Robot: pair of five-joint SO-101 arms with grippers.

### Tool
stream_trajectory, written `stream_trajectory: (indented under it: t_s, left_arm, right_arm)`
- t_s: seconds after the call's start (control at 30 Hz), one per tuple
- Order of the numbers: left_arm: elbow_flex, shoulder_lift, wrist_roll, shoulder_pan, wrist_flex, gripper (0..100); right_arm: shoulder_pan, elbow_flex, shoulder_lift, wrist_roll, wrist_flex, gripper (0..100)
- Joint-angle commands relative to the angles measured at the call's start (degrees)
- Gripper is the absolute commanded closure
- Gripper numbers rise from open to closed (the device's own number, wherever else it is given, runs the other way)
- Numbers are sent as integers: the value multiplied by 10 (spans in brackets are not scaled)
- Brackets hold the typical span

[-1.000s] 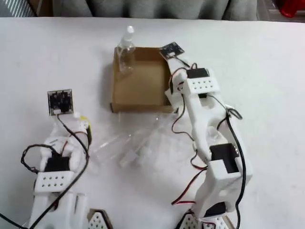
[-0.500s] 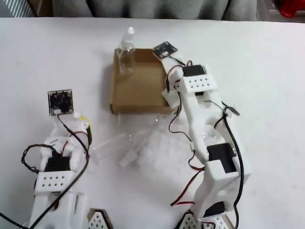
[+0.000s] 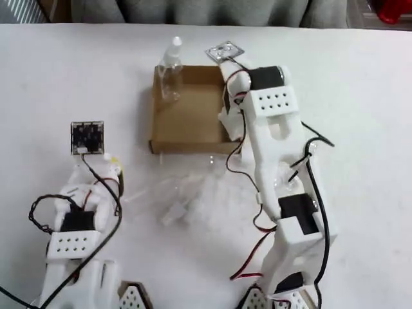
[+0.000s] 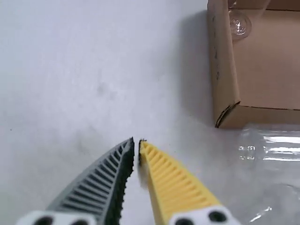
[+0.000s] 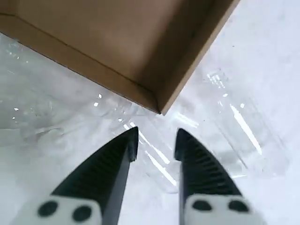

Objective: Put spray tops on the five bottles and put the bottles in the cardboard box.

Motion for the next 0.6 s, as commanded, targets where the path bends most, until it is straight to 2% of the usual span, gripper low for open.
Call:
stream_trajectory:
  t_s: [0.0,0.23,0.57]
  left_arm:
    - [-4,-13,-11,-1,-16,976]
    - [-4,-13,-12,-2,-16,976]
    - [-9,-15,-12,-22,-15,977]
  right_arm:
    - [0,-31,-12,-9,29,980]
    - [29,4,-26,-9,43,983]
    - [76,191,-170,-4,40,983]
